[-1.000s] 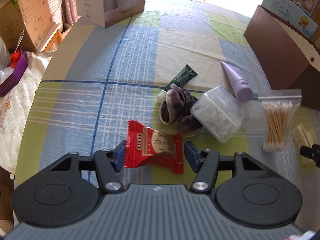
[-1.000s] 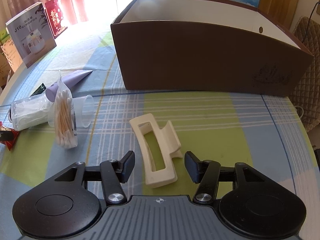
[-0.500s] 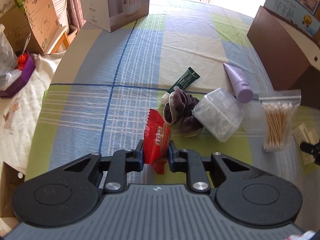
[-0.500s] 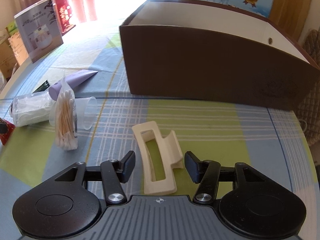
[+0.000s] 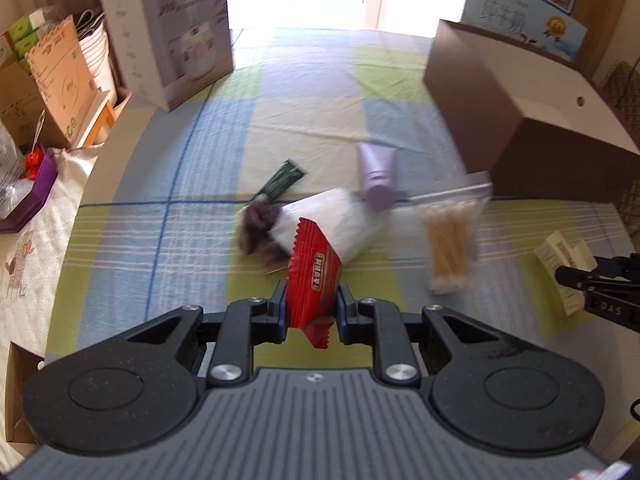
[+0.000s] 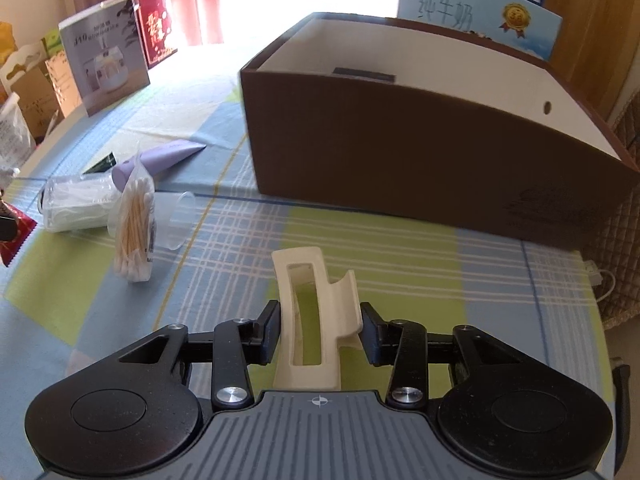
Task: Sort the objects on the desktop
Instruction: 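Lift and carry the candy packet and hair clip over the brown box with both tools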
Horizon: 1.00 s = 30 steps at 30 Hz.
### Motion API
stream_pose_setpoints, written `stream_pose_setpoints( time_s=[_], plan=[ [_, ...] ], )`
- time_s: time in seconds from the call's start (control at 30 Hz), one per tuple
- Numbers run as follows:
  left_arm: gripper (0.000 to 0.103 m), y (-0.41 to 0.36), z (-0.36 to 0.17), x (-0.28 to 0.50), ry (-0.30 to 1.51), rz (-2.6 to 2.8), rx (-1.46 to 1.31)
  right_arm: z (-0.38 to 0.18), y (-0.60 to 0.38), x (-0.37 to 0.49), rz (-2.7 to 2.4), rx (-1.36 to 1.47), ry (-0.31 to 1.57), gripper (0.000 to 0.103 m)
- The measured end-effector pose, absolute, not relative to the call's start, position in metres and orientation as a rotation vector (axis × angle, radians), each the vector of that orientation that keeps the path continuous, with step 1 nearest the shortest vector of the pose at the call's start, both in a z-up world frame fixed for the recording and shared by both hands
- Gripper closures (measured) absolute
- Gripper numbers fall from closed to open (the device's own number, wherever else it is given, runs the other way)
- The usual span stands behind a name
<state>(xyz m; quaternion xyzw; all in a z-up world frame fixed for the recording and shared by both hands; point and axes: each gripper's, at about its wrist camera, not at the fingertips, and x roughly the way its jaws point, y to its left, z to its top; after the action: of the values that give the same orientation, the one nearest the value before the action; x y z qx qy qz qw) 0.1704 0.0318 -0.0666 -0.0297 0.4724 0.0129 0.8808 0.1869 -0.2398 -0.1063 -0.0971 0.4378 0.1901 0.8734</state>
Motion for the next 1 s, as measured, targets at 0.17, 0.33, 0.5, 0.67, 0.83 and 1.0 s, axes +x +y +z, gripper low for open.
stream_pose_setpoints(
  time_s=[0.17,0.33,0.5,0.67,0.83,1.0],
  plan=[
    [0.085,-0.012,-0.05,0.171,0.944,-0.032,-0.051,-0.088,-0.269,0.188,0.404,-0.165,0.9,0.065],
    [0.085,-0.059,-0.04,0.179,0.914,-0.09,-0.033,-0.068,-0.302,0.191,0.409,-0.126,0.872,0.065],
    [0.085,-0.105,-0.029,0.193,0.875,-0.14,-0.014,-0.05,-0.339,0.198,0.418,-0.079,0.85,0.064],
    [0.085,-0.142,-0.019,0.206,0.833,-0.177,-0.011,-0.032,-0.372,0.207,0.438,-0.007,0.835,0.065],
    [0.085,-0.172,-0.009,0.224,0.798,-0.202,0.001,-0.014,-0.396,0.223,0.472,0.065,0.817,0.065],
    [0.085,-0.196,-0.002,0.257,0.786,-0.225,0.001,0.003,-0.404,0.251,0.505,0.108,0.783,0.065]
  ],
)
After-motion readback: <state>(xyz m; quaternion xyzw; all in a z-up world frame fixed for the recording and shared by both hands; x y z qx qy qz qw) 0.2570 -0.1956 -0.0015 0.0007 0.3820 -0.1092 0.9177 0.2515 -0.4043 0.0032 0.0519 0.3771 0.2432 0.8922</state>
